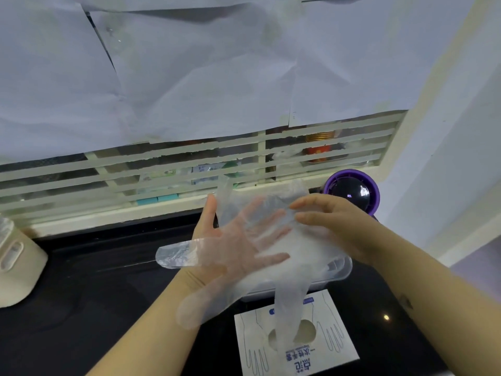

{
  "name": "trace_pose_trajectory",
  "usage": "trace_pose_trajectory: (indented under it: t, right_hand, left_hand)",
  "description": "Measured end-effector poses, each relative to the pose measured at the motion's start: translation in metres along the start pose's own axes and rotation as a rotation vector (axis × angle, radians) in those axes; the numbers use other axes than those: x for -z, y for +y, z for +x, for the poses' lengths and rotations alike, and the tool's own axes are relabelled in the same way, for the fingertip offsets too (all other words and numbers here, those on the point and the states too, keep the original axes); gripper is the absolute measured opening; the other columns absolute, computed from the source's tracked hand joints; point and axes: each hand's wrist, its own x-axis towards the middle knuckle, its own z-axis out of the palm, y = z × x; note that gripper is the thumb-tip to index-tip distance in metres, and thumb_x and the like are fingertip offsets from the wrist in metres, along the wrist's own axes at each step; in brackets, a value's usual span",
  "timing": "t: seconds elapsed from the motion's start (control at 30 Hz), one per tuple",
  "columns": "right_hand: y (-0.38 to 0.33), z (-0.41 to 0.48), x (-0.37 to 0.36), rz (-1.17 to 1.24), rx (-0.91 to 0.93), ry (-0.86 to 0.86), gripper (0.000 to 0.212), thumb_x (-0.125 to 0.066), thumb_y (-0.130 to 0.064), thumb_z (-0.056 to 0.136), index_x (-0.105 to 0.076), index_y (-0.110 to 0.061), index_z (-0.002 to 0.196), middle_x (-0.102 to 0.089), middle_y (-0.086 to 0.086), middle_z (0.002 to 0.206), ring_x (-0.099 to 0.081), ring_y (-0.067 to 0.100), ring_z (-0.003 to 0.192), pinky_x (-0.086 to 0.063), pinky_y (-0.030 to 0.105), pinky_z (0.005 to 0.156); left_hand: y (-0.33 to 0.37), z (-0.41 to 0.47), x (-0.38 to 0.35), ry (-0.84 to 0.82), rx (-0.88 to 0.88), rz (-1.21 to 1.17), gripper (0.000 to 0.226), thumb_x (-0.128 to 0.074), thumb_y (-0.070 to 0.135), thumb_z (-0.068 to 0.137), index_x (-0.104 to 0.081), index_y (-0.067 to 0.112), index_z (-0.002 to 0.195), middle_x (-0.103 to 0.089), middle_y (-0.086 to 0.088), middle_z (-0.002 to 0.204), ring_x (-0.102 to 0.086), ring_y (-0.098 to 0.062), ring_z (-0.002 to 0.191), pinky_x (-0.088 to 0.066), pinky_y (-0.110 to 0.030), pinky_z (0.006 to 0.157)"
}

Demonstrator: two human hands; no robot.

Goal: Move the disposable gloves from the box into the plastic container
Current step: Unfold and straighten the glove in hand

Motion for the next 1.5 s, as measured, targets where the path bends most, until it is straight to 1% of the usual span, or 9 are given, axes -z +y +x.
trace_pose_trajectory:
  t: [0.2,0.3,0.4,0.47,0.6,0.73,0.93,1.1,1.5]
  right_hand:
    - [0.012,0.026,0.009,-0.196,-0.021,0.038,0.032,-0.065,-0.007,0.087,-0.066,-0.023,0.115,-0.067,-0.010,0.087,-0.063,-0.007,0.062,-0.053,0.018,0.070]
    - [0.033,0.042,0.005,-0.458,0.005,0.072,0.042,-0.064,-0.009,0.088,-0.058,-0.022,0.127,-0.051,-0.018,0.079,-0.051,-0.009,0.049,-0.038,0.010,0.056]
    - [0.055,0.058,0.002,-0.607,-0.023,0.082,0.047,-0.064,-0.012,0.089,-0.054,-0.023,0.133,-0.058,-0.019,0.097,-0.053,0.005,0.055,-0.045,0.012,0.051]
    - [0.065,0.066,0.000,-0.667,-0.021,0.078,0.047,-0.063,-0.012,0.090,-0.053,-0.023,0.134,-0.061,-0.010,0.123,-0.058,0.009,0.060,-0.048,0.014,0.054]
    - [0.072,0.070,-0.002,-0.804,-0.010,0.079,0.046,-0.059,-0.009,0.092,-0.052,-0.019,0.136,-0.057,0.002,0.133,-0.060,0.014,0.094,-0.045,0.018,0.080]
    - [0.075,0.073,-0.002,-0.999,-0.016,0.045,0.045,-0.053,-0.006,0.093,-0.050,-0.019,0.136,-0.053,0.006,0.132,-0.055,0.024,0.112,-0.045,0.034,0.097]
    - [0.068,0.064,-0.013,-1.258,0.254,0.178,0.043,-0.058,-0.020,0.092,-0.053,-0.021,0.134,-0.034,0.005,0.146,-0.032,0.026,0.132,-0.032,0.038,0.104]
    - [0.077,0.078,-0.032,-1.139,-0.023,-0.295,0.072,-0.067,-0.034,0.087,-0.030,-0.017,0.147,-0.032,0.007,0.145,-0.033,0.025,0.130,-0.037,0.037,0.104]
    - [0.128,0.100,-0.030,-1.216,-0.314,-0.460,0.098,-0.056,-0.039,0.092,0.020,-0.016,0.150,0.025,0.015,0.156,0.018,0.037,0.144,-0.006,0.054,0.117]
  left_hand:
    - [0.025,0.003,0.023,0.211,-0.029,0.032,0.089,-0.042,0.078,0.071,-0.055,0.018,0.135,-0.056,-0.017,0.137,-0.056,-0.040,0.122,-0.033,-0.065,0.102]
    - [0.047,0.001,0.041,0.601,-0.362,0.156,0.052,-0.042,0.059,0.093,-0.056,0.019,0.122,-0.063,-0.005,0.123,-0.057,-0.024,0.118,-0.045,-0.045,0.097]
    - [0.057,0.003,0.034,0.878,-0.806,0.630,0.011,-0.047,0.030,0.100,-0.057,0.028,0.105,-0.061,0.006,0.106,-0.058,0.000,0.089,-0.049,-0.020,0.080]
    - [0.049,0.007,0.017,0.714,-0.944,1.301,0.016,-0.050,0.023,0.098,-0.055,0.030,0.111,-0.058,0.015,0.102,-0.055,0.006,0.083,-0.047,-0.011,0.074]
    - [0.013,0.042,0.005,0.030,-0.278,2.293,0.045,-0.050,0.031,0.099,-0.043,0.027,0.143,-0.044,0.007,0.144,-0.045,-0.012,0.127,-0.043,-0.034,0.103]
    - [-0.012,0.066,0.029,-0.001,0.259,2.417,0.059,-0.048,0.037,0.099,-0.025,0.024,0.152,-0.019,-0.005,0.160,-0.023,-0.027,0.144,-0.028,-0.042,0.115]
    - [-0.022,0.084,0.046,-0.058,0.299,2.387,0.057,-0.047,0.036,0.100,-0.026,0.027,0.152,-0.016,-0.003,0.161,-0.022,-0.025,0.145,-0.025,-0.041,0.117]
    - [-0.026,0.095,0.054,-0.098,0.226,2.308,0.054,-0.050,0.027,0.100,-0.032,0.023,0.150,-0.026,0.002,0.157,-0.033,-0.022,0.138,-0.033,-0.036,0.111]
    - [-0.034,0.109,0.082,0.027,0.339,2.267,0.085,-0.069,0.040,0.085,-0.020,0.027,0.153,-0.005,-0.003,0.159,-0.011,-0.029,0.146,-0.023,-0.039,0.118]
